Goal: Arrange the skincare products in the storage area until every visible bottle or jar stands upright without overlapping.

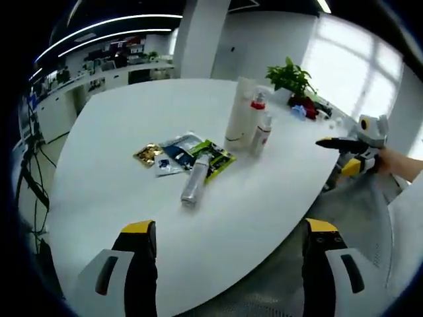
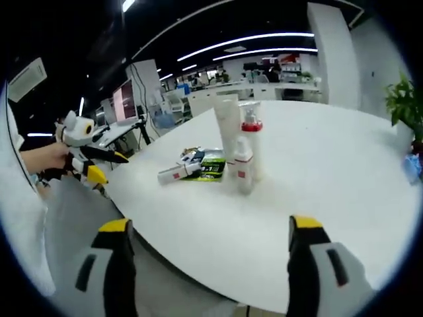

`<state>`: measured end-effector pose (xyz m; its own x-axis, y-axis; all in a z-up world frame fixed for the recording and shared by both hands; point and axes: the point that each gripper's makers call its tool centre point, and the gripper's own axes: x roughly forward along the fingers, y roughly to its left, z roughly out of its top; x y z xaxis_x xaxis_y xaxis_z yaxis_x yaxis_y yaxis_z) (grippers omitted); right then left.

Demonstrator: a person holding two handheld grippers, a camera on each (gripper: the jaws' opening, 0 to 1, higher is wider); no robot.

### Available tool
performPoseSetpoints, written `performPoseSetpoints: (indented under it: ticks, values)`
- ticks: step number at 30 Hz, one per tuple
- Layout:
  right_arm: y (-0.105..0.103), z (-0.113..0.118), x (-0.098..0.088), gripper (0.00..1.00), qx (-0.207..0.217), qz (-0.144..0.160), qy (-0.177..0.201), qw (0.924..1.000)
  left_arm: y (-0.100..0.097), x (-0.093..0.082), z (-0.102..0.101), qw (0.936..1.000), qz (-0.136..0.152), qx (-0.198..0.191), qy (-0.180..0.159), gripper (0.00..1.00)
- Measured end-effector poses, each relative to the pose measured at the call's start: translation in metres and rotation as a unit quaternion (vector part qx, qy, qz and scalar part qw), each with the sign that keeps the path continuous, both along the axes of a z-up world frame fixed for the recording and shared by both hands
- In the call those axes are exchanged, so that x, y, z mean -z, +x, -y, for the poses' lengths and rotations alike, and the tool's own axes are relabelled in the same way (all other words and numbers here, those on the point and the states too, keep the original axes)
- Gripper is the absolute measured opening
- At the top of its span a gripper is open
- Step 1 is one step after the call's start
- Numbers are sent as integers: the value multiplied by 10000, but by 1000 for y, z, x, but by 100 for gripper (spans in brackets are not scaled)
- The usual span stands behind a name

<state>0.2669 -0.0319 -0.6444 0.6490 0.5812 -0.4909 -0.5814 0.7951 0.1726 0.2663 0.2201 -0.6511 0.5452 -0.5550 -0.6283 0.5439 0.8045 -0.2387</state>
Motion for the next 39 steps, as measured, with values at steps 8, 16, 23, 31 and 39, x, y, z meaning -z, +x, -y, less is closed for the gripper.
performPoseSetpoints:
  ticks: [8,16,23,31,39]
  values:
    - [2,1,-1,99,18,23,13,10000,2,-1,2,10000,8,27,25,89]
    - [2,4,-1,98,71,17,48,10000,5,3,3,9998,-30,64,194,88]
    - [3,6,1,97,132,-18,82,9999,12,8,2,9991,-118,113,386,86]
    - [4,11,4,96,227,-68,110,9997,25,15,8,9975,-196,297,606,84]
    - [7,12,7,95,268,-130,110,9995,42,25,16,9933,-307,572,954,82]
